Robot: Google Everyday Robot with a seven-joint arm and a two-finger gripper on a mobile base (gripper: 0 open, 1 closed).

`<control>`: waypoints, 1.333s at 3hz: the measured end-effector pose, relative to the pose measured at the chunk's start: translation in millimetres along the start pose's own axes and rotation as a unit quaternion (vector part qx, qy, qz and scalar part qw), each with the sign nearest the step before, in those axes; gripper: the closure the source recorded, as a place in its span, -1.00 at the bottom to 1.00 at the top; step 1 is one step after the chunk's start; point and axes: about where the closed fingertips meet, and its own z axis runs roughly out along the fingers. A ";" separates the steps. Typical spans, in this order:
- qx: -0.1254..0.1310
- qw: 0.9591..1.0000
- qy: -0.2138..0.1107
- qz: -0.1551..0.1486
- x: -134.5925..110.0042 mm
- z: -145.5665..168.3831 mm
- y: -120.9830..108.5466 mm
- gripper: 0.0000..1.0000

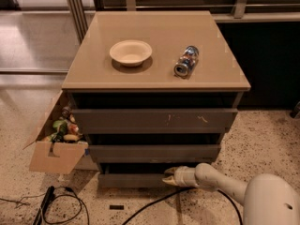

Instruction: Open bottom drawer

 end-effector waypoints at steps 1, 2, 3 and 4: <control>0.001 1.000 0.001 0.007 7.1 -7.4 14.7 1.00; 0.006 1.000 0.003 0.015 13.8 -16.2 31.8 1.00; 0.006 1.000 0.003 0.015 13.4 -15.8 31.8 0.67; 0.006 1.000 0.003 0.015 13.4 -15.7 31.8 0.05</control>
Offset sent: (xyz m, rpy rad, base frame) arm -0.5106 -0.1300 -0.0628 0.0323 0.1382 -0.4613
